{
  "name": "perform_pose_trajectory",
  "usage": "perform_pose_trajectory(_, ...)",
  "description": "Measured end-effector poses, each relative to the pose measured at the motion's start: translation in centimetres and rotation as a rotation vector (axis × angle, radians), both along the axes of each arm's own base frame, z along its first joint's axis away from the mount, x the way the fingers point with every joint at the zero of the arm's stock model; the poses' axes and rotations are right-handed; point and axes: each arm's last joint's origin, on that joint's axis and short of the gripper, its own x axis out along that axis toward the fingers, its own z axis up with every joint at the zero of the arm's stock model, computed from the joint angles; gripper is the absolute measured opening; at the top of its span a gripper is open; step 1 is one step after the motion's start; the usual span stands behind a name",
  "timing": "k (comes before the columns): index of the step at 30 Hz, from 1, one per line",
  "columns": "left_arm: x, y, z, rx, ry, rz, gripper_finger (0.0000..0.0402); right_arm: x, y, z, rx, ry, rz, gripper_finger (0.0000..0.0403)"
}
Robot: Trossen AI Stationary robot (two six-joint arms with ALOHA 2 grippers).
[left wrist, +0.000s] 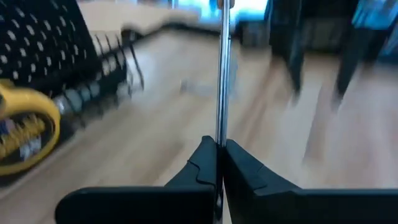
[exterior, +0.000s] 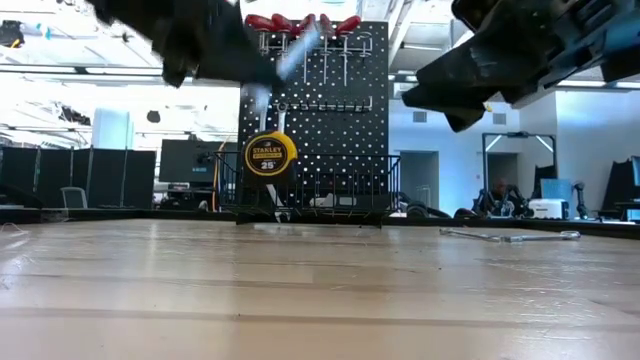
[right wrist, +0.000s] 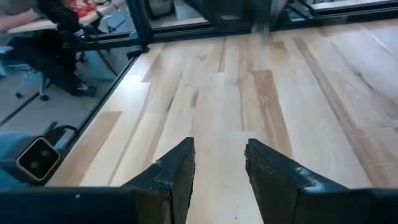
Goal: Hang tools onto peg board
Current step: Hang the wrench into the pegboard
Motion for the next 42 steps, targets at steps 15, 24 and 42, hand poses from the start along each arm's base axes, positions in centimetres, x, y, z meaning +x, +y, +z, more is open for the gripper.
perform_pose_trajectory(15, -0.1, 14.7, 2.7, -0.297, -0.371, 0.070, 0.0000, 0.1, 0.0, 0.2, 0.004, -0.026, -0.008, 0.0139)
perform_pose_trajectory(24, -0.6, 20.1, 2.4, -0.376, -0.401, 0.160, 0.0000, 0.0, 0.0, 0.0, -0.002, -0.009, -0.007, 0.0139)
perform_pose_trajectory(42, -1.7, 24.1, 2.0, -0.433, -0.380, 0.168, 0.0000, 0.0, 0.0, 0.1, -0.001, -0.011, -0.007, 0.0139)
